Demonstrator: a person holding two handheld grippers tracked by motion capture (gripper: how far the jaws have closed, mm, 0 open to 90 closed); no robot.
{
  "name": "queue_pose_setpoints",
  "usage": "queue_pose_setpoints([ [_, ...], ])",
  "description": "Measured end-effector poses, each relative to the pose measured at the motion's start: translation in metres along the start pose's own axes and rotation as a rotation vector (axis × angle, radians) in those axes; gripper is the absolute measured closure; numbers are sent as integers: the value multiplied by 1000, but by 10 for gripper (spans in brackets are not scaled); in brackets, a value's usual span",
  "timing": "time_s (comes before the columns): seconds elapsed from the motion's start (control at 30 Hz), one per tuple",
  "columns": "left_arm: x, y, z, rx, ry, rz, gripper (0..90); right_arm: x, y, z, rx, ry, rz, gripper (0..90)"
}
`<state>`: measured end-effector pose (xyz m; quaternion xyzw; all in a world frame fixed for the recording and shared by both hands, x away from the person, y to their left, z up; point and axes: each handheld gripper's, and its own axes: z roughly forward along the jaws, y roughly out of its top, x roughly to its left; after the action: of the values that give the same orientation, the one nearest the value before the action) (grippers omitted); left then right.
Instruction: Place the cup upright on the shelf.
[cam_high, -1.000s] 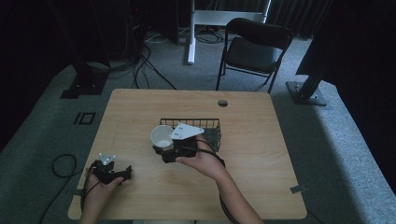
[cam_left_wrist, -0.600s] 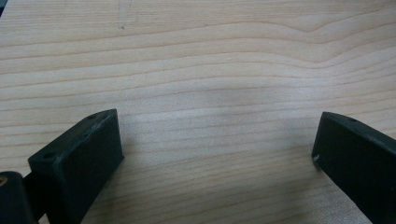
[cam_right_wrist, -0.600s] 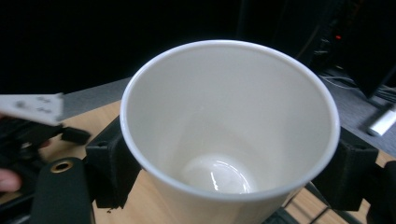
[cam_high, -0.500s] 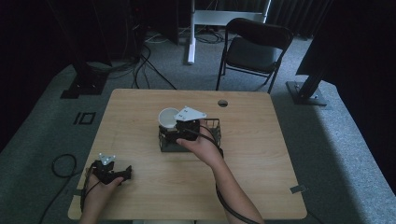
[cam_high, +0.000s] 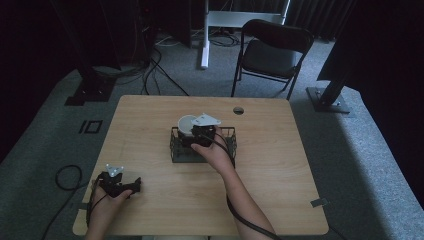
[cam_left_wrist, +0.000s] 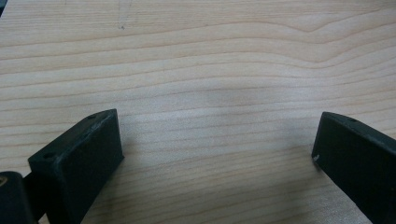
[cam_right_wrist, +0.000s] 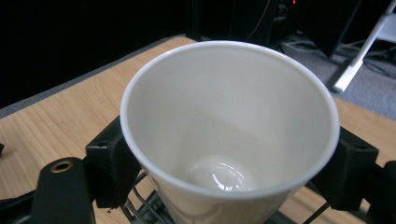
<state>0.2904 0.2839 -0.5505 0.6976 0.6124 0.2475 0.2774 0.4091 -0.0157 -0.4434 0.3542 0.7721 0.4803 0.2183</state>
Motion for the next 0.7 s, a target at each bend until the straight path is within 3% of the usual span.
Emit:
queue_pose_setpoints([
  [0.4,0,0,0,1,-1,1,19,2,-17,17,44,-8,14,199],
  [0.7,0,0,0,1,-1,1,19,0,-18,17,46,-9,22,195],
])
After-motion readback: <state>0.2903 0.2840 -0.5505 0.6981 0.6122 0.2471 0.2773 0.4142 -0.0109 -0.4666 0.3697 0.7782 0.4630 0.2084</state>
